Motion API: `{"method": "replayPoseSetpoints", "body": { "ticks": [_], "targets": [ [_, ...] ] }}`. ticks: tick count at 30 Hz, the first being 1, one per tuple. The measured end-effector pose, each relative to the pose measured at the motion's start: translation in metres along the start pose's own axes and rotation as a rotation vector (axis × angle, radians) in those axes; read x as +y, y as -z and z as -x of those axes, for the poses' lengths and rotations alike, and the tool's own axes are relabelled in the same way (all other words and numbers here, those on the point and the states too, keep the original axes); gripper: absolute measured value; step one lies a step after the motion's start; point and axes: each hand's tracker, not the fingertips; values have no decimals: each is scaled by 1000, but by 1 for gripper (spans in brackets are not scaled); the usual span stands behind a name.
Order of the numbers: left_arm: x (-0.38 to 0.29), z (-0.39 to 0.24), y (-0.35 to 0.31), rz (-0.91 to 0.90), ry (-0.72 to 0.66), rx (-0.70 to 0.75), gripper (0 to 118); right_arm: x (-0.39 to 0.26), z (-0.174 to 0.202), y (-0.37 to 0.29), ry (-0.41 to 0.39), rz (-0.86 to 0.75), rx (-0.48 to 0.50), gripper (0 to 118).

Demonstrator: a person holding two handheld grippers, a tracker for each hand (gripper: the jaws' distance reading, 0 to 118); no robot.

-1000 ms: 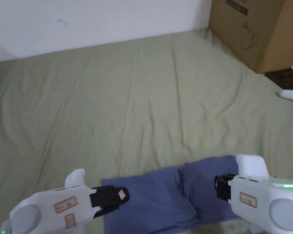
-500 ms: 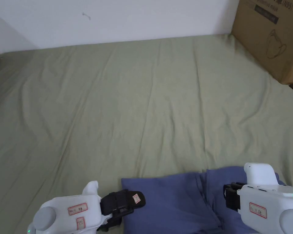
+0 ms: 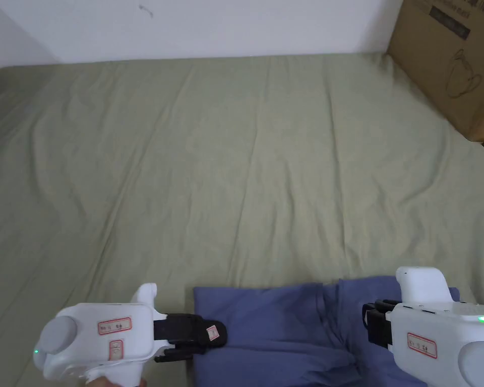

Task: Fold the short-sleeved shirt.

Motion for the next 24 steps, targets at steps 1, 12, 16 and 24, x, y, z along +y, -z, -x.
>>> {"method": "replayPoseSetpoints", "body": {
  "ticks": [1,12,16,24],
  "targets": [
    [5,6,-14,-3,9,25,8,1,1,0,2,-1,2,0],
    [36,32,-187,-68,32,459,8,2,21,10,-10,14,27,0],
    [34,26,-204,-107,-21,485,8,-2,25,12,-14,25,49,0],
    [28,-74,-169,-179,-51,456,8,-7,8,12,10,32,60,0]
  ]
}}
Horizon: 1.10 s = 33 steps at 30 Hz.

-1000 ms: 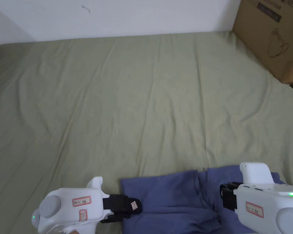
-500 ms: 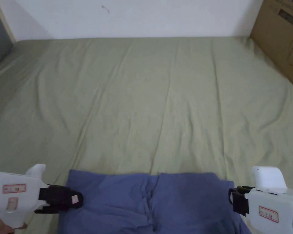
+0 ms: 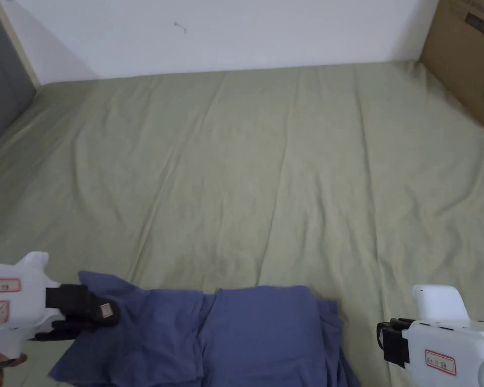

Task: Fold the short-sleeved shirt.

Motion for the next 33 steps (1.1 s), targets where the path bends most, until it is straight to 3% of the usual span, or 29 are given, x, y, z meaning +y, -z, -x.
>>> {"method": "replayPoseSetpoints", "body": {
  "ticks": [6,10,15,17,18,19,20,21,24,25,26,27,28,31,33],
  "targets": [
    [-14,-119,19,10,169,16,8,-2,-26,-11,49,-29,10,0],
    [-28,-174,74,161,196,-96,8,-8,-49,-17,85,-39,10,0],
    [-48,-214,159,225,307,-58,11,-18,-78,-20,152,-37,-5,0],
    [-57,-218,180,297,367,-102,36,-21,-88,-22,164,-28,-6,0],
    [-61,-217,186,339,360,-119,67,-23,-92,-23,168,-26,-14,0],
    [-66,-218,191,365,348,-116,90,-24,-95,-25,169,-26,-24,0],
    [-67,-215,190,365,346,-108,105,-26,-97,-26,169,-26,-29,0],
    [-66,-211,186,352,346,-109,110,-27,-99,-26,170,-25,-32,0],
    [-60,-198,161,276,351,-89,104,-29,-100,-25,177,-23,-33,0],
    [-57,-188,150,226,331,-82,90,-29,-99,-24,175,-22,-30,0],
    [-54,-178,140,184,320,-76,64,-29,-98,-23,172,-21,-30,0],
    [-54,-170,131,136,315,-68,16,-29,-95,-21,163,-19,-30,0],
    [-54,-159,127,95,318,-41,1,-29,-92,-19,152,-17,-29,0],
    [-59,-134,130,65,332,123,1,-29,-83,-13,120,-12,-25,0],
    [-68,-121,140,71,305,71,1,-28,-79,-10,116,-8,-12,0]
  ]
}}
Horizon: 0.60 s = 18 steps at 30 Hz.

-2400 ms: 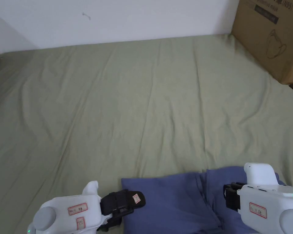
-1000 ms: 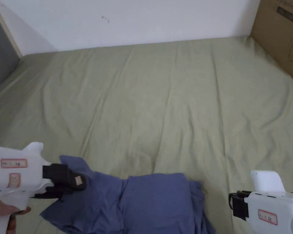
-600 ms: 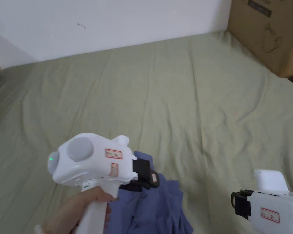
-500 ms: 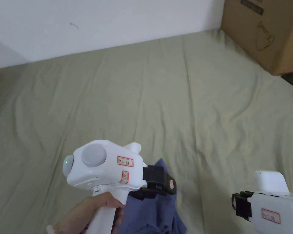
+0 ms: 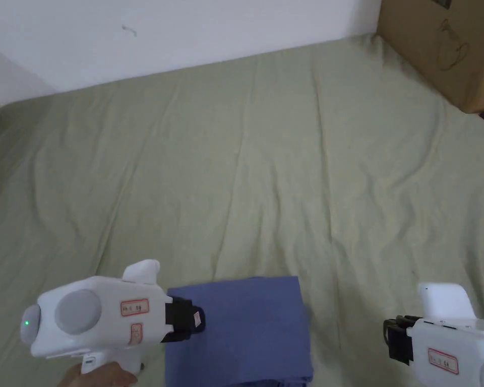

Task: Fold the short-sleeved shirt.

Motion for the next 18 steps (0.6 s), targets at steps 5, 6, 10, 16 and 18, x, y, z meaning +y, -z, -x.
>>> {"method": "replayPoseSetpoints", "body": {
  "ticks": [5,6,10,16,18],
  "targets": [
    [-17,-27,44,24,-49,-163,0,0,5,5,8,5,19,0],
    [-20,-38,53,44,-22,-148,0,0,5,5,8,6,21,0],
    [-29,-73,80,87,11,-175,0,-4,0,3,6,18,27,0],
    [-37,-120,109,155,145,-190,0,-9,-7,1,26,26,14,0],
    [-40,-124,113,174,169,-227,0,-9,-8,-2,25,23,13,0]
  ]
}}
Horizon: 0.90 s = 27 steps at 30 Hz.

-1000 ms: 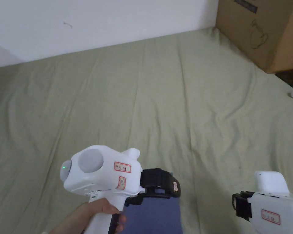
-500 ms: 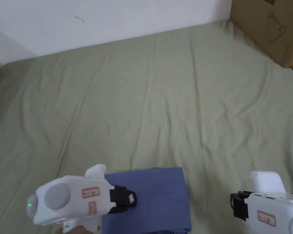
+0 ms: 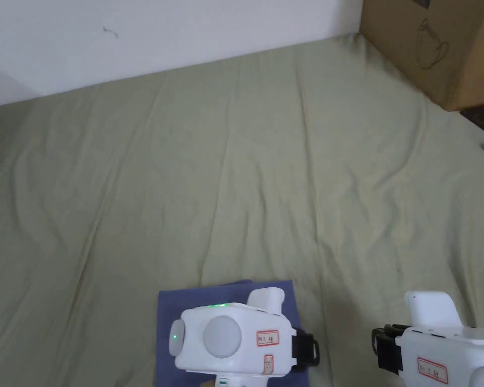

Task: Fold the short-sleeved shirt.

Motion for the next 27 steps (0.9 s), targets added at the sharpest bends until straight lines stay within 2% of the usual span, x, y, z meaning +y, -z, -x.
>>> {"method": "replayPoseSetpoints", "body": {
  "ticks": [5,10,14,16,20,22,24,27],
  "targets": [
    [-2,-1,-16,-7,39,1,0,4,3,-8,-4,-14,-11,0],
    [-1,35,-88,-192,-70,-113,0,14,22,-14,-28,-34,12,0],
    [-21,85,-150,-309,-147,-77,0,28,63,-17,-129,-61,64,0],
    [-38,113,-175,-344,-198,-41,0,35,90,-13,-175,-56,134,0],
    [-74,159,-197,-369,-334,-28,0,42,141,17,-254,-12,197,0],
    [-90,175,-199,-369,-357,-25,0,42,154,53,-242,58,199,0],
    [-98,185,-195,-365,-381,-21,0,35,160,82,-214,143,137,0],
    [-105,197,-190,-365,-394,-65,0,27,161,95,-208,151,129,0]
  ]
}}
